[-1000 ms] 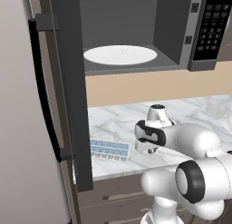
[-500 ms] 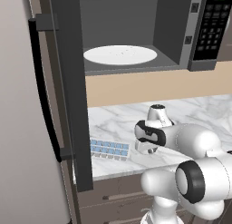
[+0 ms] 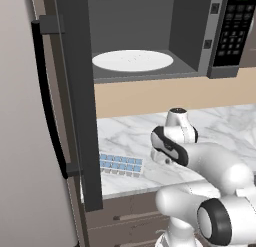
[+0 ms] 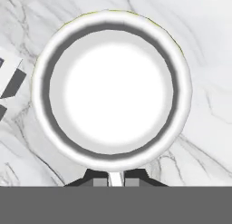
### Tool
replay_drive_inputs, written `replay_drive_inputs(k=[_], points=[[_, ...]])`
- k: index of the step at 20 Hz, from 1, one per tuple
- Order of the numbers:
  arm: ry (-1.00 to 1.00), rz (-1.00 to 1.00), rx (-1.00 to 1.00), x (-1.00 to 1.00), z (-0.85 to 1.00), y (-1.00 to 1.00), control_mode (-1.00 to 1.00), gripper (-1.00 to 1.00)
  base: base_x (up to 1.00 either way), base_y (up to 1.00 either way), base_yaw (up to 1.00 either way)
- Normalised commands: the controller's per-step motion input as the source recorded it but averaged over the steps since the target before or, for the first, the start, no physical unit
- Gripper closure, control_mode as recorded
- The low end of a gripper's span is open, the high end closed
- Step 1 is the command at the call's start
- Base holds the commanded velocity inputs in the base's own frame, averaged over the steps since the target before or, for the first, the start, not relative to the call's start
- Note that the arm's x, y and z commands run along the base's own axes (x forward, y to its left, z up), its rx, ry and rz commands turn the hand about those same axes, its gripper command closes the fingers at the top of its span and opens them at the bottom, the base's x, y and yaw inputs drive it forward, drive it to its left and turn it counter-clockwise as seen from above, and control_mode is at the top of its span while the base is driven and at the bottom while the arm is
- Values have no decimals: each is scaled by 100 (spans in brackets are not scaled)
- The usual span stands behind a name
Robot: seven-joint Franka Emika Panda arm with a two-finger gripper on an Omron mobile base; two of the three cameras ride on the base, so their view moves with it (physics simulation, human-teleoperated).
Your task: Pick the mug from the counter and place it inside the microwave. Then close the microwave.
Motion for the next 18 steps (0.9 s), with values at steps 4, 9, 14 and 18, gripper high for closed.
replay_drive_inputs(k=[4,9,14,18], points=[[-7,0,0,-18,65,0,-100,100,0,0,0],[0,0,1,-10,61,0,-100,100,0,0,0],[0,0,1,-12,69,0,-100,100,0,0,0],[0,0,0,-9,64,0,-100,100,0,0,0]])
